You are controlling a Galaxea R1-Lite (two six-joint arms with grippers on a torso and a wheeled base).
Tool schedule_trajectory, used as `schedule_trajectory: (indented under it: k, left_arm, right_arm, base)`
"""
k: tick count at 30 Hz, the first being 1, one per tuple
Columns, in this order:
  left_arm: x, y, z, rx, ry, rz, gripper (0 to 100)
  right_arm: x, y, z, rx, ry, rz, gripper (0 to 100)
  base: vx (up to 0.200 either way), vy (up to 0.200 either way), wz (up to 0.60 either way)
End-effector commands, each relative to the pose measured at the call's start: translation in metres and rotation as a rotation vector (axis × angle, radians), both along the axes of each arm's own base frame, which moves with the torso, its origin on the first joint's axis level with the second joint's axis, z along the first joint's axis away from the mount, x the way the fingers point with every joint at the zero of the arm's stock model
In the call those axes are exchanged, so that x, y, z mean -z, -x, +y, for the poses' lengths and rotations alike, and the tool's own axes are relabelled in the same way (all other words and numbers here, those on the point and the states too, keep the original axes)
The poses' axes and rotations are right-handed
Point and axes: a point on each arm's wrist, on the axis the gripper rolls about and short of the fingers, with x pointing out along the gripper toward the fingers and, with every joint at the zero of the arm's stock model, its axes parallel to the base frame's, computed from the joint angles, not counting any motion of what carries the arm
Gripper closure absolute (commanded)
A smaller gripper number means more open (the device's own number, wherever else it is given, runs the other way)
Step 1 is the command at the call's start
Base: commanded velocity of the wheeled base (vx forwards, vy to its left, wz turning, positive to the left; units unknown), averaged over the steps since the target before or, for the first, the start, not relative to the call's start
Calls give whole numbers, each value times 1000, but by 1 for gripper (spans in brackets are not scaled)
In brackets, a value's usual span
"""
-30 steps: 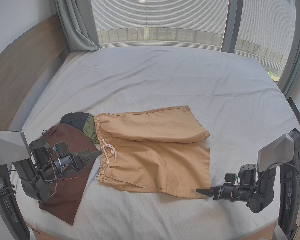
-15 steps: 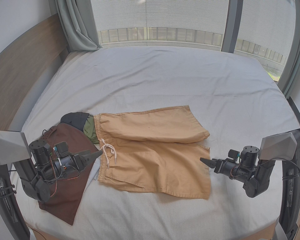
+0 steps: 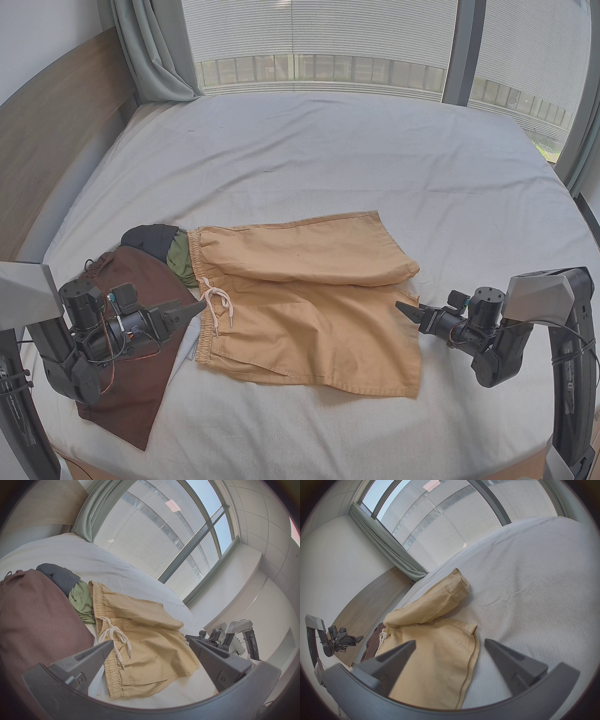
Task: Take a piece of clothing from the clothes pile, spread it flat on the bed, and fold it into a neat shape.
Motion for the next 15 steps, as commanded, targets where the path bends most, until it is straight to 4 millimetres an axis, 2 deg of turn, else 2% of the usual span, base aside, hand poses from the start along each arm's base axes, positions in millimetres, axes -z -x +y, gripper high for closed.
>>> schedule_trajectory:
  k: [1,15]
  left_arm:
    - [1,0,0,0,0,2,0]
    - [1,0,0,0,0,4,0]
  right_arm:
    - [3,-4,1,-3,-2,-6,100]
    - [-8,-19,-9,30,-8,-78,100]
  base:
    - [0,0,0]
    - [0,0,0]
